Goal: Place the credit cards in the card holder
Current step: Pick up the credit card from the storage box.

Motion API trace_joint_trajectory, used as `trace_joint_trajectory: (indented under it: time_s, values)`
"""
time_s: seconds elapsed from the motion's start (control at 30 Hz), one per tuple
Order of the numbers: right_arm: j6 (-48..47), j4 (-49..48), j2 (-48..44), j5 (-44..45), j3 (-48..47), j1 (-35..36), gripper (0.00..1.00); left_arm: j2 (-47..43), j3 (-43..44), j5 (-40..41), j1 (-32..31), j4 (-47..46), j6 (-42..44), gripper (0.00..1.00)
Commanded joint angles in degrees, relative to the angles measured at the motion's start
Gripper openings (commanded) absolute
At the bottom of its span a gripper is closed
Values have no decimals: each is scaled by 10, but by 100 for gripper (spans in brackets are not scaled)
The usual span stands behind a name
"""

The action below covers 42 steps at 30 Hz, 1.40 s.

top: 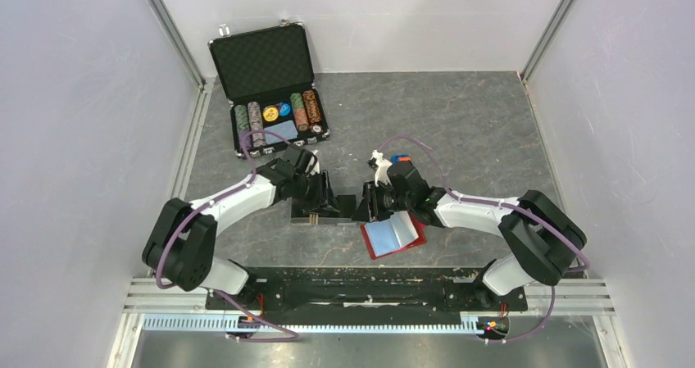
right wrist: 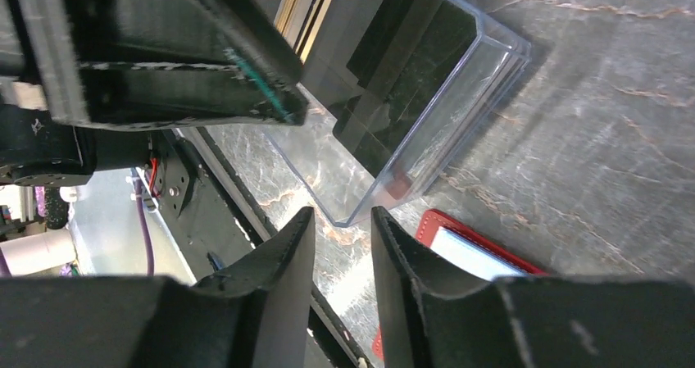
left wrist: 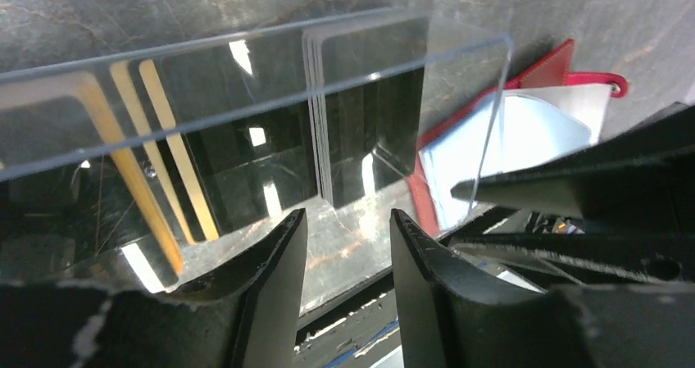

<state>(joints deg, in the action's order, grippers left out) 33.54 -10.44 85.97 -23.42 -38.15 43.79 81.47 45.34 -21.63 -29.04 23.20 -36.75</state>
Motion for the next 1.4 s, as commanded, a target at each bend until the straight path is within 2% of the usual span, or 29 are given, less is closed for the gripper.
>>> trace_joint_trajectory:
  time_s: [0.0,0.17,0.23,0.4,0.5,0.67,1.0,1.07,1.23,1.37]
  values:
    - [32,-73,10,-14,-22,17,31,31,26,47,-6,-24,-24,47]
    - [45,-97,14,-26,-14,21,28,76,55,71,-21,-6,-5,42]
    - [41,-92,13,-25,-12,21,28,85,62,77,-27,-1,1,37]
    - [40,-90,14,-29,-16,21,27,95,82,112,-42,37,13,16]
    - [41,-89,14,-30,-18,21,26,98,98,133,-55,64,22,11]
    - [40,-89,14,-34,-15,21,26,105,120,156,-77,95,33,10]
    - [41,-93,8,-37,-6,21,24,140,166,156,-109,139,54,25]
    - [41,-92,7,-37,-6,21,24,148,175,162,-112,150,59,25]
    - [41,-92,7,-37,-6,20,24,153,194,180,-125,169,68,17]
    - [41,-92,7,-37,-6,21,24,167,211,194,-136,191,77,5]
